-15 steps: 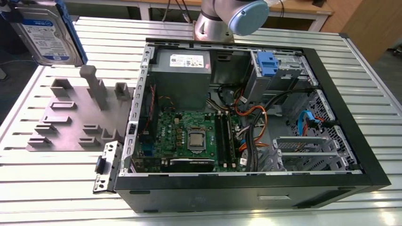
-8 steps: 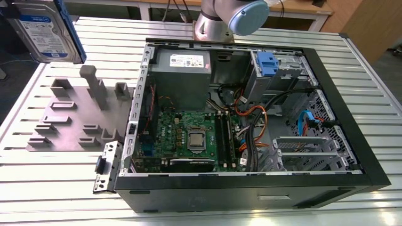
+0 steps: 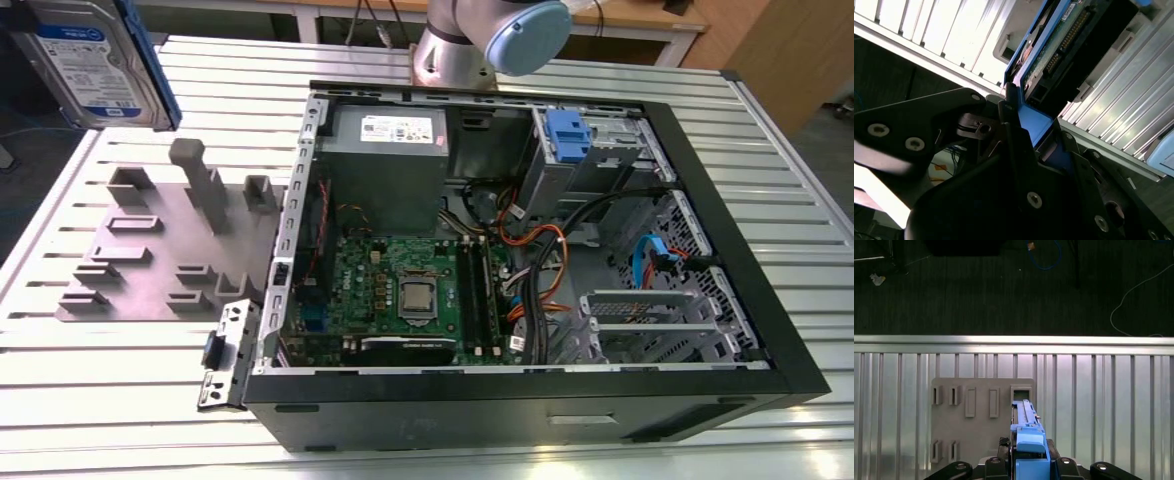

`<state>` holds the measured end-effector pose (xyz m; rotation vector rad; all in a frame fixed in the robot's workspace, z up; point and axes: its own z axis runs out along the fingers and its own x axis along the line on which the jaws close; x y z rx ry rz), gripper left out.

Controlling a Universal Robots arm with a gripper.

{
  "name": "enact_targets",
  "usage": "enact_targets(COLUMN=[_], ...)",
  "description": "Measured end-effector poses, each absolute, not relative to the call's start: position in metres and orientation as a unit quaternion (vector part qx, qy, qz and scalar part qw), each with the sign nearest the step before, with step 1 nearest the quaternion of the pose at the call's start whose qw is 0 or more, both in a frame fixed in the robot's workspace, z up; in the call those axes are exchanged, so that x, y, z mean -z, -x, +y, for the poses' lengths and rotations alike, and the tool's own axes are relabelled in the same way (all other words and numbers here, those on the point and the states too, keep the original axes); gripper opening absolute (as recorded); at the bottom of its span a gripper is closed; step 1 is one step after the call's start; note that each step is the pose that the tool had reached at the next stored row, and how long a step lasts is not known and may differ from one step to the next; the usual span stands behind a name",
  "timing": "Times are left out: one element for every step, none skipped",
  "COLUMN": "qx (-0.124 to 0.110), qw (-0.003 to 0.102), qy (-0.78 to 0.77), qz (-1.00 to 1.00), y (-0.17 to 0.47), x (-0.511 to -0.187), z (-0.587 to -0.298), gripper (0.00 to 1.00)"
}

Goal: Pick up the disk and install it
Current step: 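Pick up the disk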

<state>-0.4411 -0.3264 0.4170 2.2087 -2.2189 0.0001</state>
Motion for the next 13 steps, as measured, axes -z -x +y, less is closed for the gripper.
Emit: enact_targets(qx=[0.000,0.000,0.000,0.000,0.000,0.000,0.000,0.000,0.000,0.000,0.000,0.000,0.000], qw=[0.005,0.005,0.005,0.005,0.005,0.005,0.005,0.005,0.005,0.005,0.005,0.006,0.006], qy=[-0.705,-0.705,-0.705,-0.705,-0.705,-0.705,-0.705,-0.705,-0.705,-0.705,-0.705,-0.705,-0.705], qz=[-0.709,-0.709,-0.709,-0.709,-0.709,-0.709,-0.709,-0.709,-0.709,-0.709,-0.709,-0.709,-0.709], y=[0.4411,0.4411,0.4411,0.4411,0.4411,0.4411,0.4411,0.4411,0.4411,0.4411,0.4411,0.4411,0.4411], x=[-0.4175,-0.4175,-0.4176,-0.4176,-0.4178,-0.4179,-0.4179,-0.4179,-0.4179,-0.4180,-0.4180,-0.4185,-0.4189], z=[-0.3264,-0.3264,-0.3263,-0.3264,-0.3264,-0.3264,-0.3264,-0.3264,-0.3264,-0.3264,-0.3263,-0.3264,-0.3264], gripper=[0.36,0.36,0.36,0.36,0.36,0.36,0.36,0.36,0.36,0.36,0.36,0.36,0.36])
